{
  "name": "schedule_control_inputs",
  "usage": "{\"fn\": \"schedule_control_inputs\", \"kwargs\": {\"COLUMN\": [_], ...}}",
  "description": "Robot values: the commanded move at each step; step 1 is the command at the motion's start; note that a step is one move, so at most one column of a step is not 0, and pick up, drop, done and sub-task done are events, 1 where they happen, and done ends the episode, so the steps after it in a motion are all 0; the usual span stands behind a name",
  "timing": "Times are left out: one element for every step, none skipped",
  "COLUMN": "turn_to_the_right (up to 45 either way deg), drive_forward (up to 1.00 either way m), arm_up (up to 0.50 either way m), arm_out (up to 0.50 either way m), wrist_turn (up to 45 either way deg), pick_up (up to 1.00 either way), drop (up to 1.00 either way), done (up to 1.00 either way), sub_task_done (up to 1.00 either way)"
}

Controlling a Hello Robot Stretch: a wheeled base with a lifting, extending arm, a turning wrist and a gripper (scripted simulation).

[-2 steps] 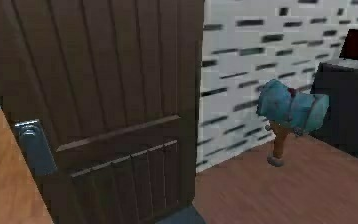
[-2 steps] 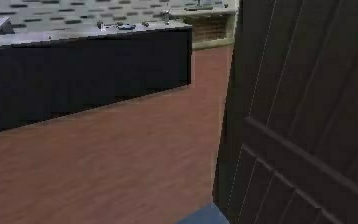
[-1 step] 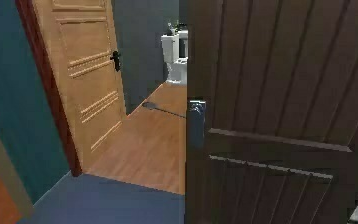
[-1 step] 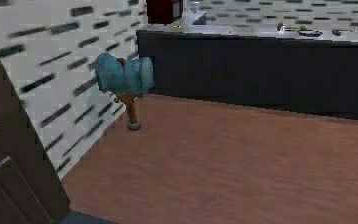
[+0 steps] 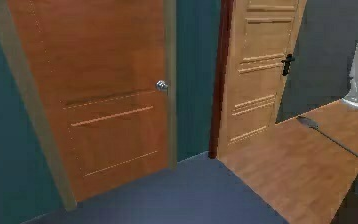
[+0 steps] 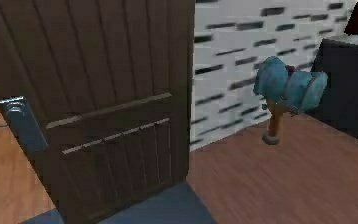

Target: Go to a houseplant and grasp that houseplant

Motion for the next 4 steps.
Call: {"fn": "schedule_control_inputs", "kwargs": {"turn_to_the_right": [-45.0,-30.0,0.0,-33.0], "drive_forward": [0.0,0.0,0.85,0.0], "arm_up": [0.0,0.0,0.0,0.0], "arm_out": [0.0,0.0,0.0,0.0], "wrist_turn": [0.0,0.0,0.0,0.0], "pick_up": [0.0,0.0,0.0,0.0], "drop": [0.0,0.0,0.0,0.0], "done": [0.0,0.0,0.0,0.0], "sub_task_done": [0.0,0.0,0.0,0.0]}}
